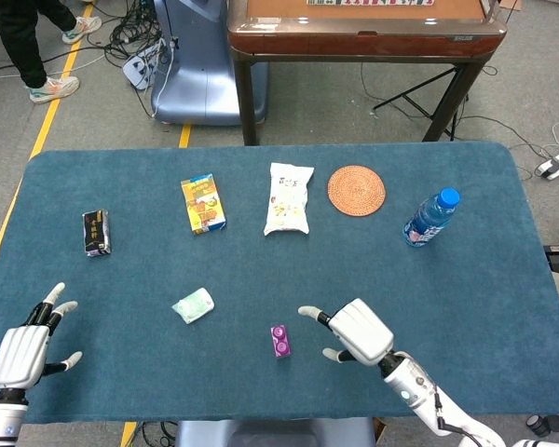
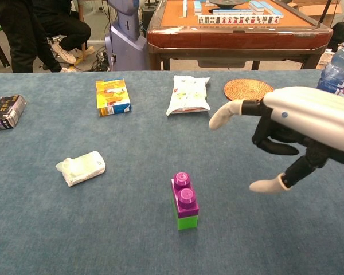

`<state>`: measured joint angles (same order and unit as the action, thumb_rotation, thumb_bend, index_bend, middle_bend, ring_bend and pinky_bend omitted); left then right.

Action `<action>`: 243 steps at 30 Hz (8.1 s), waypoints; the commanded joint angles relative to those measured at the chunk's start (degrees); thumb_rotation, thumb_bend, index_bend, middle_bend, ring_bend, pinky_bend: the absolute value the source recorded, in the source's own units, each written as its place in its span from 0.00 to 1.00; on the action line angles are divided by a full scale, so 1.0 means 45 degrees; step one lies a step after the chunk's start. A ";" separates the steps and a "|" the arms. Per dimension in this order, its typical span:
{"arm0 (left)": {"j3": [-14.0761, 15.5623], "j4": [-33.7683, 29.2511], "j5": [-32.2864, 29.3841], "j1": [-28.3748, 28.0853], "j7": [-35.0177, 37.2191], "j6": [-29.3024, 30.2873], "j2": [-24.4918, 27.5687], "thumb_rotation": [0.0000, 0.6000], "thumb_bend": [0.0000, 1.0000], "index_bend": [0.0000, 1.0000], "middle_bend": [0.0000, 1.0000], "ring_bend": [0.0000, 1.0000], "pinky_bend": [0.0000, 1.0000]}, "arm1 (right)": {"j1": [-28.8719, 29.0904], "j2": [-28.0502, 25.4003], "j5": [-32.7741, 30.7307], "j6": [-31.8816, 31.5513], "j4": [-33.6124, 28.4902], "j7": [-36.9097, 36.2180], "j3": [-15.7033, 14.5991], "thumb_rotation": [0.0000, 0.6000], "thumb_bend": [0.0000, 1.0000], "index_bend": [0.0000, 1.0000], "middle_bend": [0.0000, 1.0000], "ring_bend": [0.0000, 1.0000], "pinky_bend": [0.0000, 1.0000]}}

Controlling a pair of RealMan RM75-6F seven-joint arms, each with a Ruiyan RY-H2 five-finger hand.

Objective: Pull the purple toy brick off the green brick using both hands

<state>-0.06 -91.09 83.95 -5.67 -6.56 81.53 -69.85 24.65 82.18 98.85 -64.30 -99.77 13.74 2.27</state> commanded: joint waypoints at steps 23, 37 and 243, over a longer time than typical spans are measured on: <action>0.0066 0.0173 0.0011 -0.0052 -0.0018 -0.0242 -0.0164 1.00 0.00 0.27 0.05 0.15 0.50 | 0.0971 0.3154 -0.0181 0.0233 0.2133 0.1100 -0.0145 1.00 0.00 0.13 0.95 1.00 1.00; 0.0095 0.0355 0.0020 0.0014 0.0197 -0.0220 -0.0223 1.00 0.00 0.27 0.05 0.15 0.50 | 0.1329 0.3902 -0.0609 0.0421 0.2817 0.1223 -0.0117 1.00 0.00 0.13 0.95 1.00 1.00; -0.4468 -0.5617 -0.6300 -0.6779 0.0079 -0.2670 -0.2503 1.00 0.00 0.12 1.00 1.00 1.00 | 0.8345 -0.2524 -1.4157 0.1593 -0.3466 0.0149 0.4257 1.00 0.11 0.58 1.00 1.00 1.00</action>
<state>-20.33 -116.55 56.12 -35.80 -5.50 69.11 -80.51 61.68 70.40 36.02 -57.30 -115.56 14.32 21.09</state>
